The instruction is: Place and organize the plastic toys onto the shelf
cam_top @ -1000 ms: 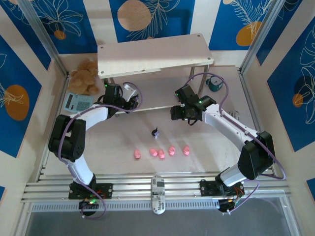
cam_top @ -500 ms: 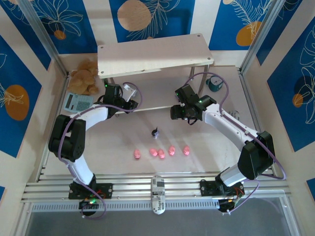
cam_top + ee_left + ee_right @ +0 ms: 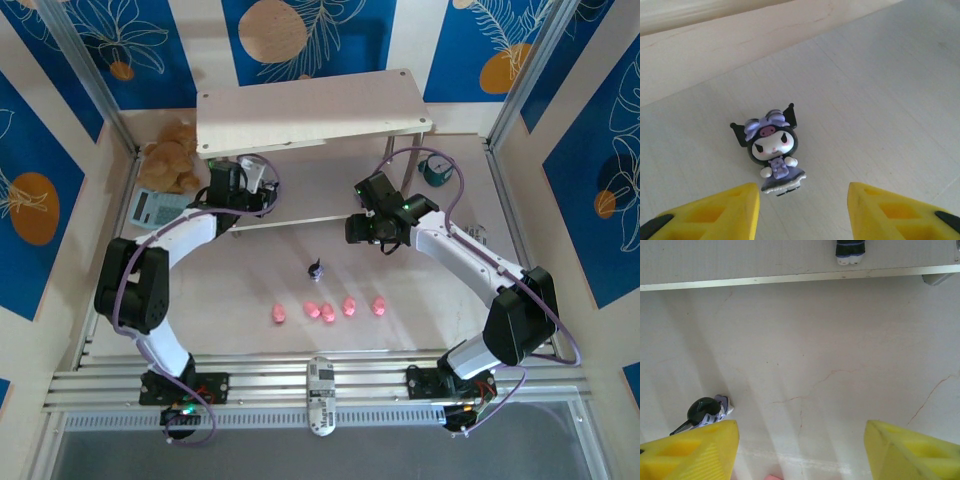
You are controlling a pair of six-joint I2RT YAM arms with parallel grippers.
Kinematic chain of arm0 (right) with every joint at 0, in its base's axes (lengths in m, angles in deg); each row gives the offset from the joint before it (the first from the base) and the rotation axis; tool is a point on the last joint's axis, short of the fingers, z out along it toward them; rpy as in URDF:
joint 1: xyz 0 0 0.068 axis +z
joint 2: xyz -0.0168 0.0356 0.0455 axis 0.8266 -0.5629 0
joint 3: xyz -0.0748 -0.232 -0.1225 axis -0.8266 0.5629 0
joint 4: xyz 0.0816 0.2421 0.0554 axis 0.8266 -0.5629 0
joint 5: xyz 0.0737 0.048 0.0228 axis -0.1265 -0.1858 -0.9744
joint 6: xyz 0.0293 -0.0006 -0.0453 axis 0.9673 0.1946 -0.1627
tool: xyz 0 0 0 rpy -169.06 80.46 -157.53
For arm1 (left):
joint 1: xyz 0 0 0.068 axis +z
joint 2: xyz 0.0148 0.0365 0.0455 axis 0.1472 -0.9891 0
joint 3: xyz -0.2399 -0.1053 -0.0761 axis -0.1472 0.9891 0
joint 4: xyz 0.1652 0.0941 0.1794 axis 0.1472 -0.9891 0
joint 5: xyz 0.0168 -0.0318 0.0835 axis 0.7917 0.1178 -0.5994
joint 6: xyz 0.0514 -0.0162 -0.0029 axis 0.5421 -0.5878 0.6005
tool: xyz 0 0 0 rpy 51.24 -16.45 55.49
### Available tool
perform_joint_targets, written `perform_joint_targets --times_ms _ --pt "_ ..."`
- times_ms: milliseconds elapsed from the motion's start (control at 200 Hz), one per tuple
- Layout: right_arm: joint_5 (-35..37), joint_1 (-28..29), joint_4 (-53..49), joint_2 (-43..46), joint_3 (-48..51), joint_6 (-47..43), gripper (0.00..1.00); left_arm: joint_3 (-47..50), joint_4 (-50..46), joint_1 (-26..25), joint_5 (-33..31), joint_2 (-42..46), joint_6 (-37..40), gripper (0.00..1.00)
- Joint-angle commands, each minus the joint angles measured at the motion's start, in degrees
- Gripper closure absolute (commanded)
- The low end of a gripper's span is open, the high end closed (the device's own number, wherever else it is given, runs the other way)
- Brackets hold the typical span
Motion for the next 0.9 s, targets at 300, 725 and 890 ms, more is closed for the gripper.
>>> perform_joint_targets --times_ms 300,725,890 --pt "-0.3 0.4 0.4 0.3 -0.6 0.9 0.32 -3.0 -4.3 -0.9 -11.3 -2.2 -4.2 0.49" --pt "0.0 -0.4 0.3 1.7 0.4 0.1 0.32 -5.7 -1.4 -3.3 -15.3 -7.6 -7.5 0.48" --pt "-0.5 -1.1 0.6 2.2 1.1 0.1 0.32 -7.0 -1.1 -3.6 -15.4 -8.9 -7.8 0.47"
